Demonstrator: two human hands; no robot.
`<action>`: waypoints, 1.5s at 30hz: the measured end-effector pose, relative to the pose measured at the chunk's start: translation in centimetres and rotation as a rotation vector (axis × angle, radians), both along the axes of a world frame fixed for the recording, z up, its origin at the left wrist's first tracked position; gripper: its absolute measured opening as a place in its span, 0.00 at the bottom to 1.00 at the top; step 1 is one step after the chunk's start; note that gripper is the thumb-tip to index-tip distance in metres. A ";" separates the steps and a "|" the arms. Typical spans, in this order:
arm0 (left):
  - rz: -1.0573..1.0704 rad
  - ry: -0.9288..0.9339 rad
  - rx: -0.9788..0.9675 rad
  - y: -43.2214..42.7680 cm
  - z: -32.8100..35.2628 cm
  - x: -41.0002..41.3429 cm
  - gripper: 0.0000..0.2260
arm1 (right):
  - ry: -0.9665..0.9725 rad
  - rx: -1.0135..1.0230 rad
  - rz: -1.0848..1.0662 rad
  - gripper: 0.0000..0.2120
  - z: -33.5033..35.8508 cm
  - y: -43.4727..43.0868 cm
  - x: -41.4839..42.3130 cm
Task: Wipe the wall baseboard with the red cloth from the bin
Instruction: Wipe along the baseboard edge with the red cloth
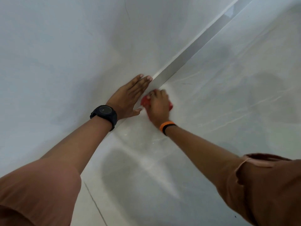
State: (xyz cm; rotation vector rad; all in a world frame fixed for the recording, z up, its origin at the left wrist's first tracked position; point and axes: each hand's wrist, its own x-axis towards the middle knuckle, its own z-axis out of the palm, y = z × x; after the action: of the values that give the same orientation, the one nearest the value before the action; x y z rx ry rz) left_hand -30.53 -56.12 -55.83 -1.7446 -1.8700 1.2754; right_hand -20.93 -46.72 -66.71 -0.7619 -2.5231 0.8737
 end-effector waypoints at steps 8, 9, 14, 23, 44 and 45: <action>-0.004 0.020 -0.007 -0.3 -0.3 0.2 0.44 | 0.031 0.074 -0.112 0.14 0.6 9.4 0.1; -0.012 0.018 0.005 -0.4 -0.4 0.2 0.44 | 0.010 0.088 -0.153 0.15 0.5 11.5 0.0; -0.041 0.037 -0.004 -0.4 -0.3 0.1 0.45 | -0.015 0.073 -0.268 0.13 -0.2 13.8 -1.5; -0.024 0.017 -0.038 0.0 0.1 -0.3 0.47 | 0.129 -0.033 0.087 0.12 -0.6 -0.5 0.9; 0.075 -0.054 0.021 0.6 0.0 0.4 0.46 | 0.009 0.043 0.119 0.17 0.0 4.0 0.7; 0.091 -0.056 0.007 0.8 0.0 0.7 0.46 | 0.009 0.053 0.200 0.18 0.5 4.4 1.2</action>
State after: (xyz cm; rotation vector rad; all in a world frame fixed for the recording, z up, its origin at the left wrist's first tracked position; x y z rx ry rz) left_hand -29.83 -55.36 -55.83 -1.7271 -2.0037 1.2621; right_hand -19.72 -42.28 -66.24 -0.4941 -2.6365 0.8671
